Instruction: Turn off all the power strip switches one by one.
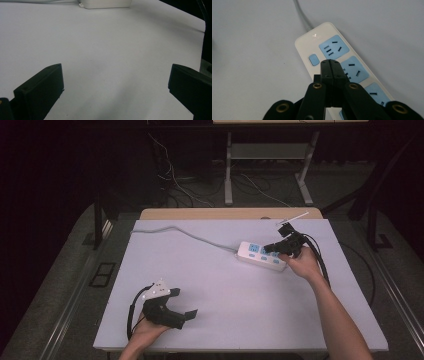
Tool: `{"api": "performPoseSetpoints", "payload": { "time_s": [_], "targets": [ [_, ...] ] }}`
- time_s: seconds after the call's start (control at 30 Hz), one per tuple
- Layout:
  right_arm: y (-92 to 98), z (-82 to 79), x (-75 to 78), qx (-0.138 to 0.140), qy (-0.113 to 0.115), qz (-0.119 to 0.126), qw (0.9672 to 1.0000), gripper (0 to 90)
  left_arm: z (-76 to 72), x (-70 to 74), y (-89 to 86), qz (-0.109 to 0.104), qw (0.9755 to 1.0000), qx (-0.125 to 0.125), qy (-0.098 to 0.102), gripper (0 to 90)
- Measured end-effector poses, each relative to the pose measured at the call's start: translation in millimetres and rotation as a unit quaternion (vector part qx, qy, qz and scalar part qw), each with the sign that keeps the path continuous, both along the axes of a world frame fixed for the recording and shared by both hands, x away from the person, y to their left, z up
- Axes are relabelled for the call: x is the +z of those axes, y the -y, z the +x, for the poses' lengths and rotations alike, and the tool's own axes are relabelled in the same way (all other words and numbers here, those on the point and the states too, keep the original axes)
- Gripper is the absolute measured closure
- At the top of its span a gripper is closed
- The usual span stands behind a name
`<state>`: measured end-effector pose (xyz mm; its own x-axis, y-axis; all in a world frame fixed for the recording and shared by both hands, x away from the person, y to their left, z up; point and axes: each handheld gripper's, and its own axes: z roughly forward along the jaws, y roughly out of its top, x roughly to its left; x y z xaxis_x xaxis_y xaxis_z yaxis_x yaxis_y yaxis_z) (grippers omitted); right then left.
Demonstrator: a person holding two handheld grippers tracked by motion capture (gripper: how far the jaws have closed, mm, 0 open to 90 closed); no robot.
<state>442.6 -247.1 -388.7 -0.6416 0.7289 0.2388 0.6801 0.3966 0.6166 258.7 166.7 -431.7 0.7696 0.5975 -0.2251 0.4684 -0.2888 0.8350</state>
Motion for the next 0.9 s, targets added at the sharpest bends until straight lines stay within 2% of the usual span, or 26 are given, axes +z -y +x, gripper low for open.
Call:
{"api": "performPoseSetpoints", "payload": {
  "time_s": [0.47,0.57,0.9],
  "targets": [
    [-22.5,9.3,16.7,0.019,0.007,-0.009,0.9998,90.0,0.1,0.4,-0.6,-0.002,1.0000,-0.001,0.000,0.0],
    [-27.3,10.7,16.5,0.022,0.005,0.004,0.9997,90.0,-0.1,0.5,-0.5,-0.002,1.0000,-0.002,0.000,0.0],
    [-42.6,16.4,5.2,0.031,-0.003,0.001,0.9995,90.0,0.0,0.7,-1.2,-0.002,1.0000,-0.001,0.001,0.0]
  ]
}}
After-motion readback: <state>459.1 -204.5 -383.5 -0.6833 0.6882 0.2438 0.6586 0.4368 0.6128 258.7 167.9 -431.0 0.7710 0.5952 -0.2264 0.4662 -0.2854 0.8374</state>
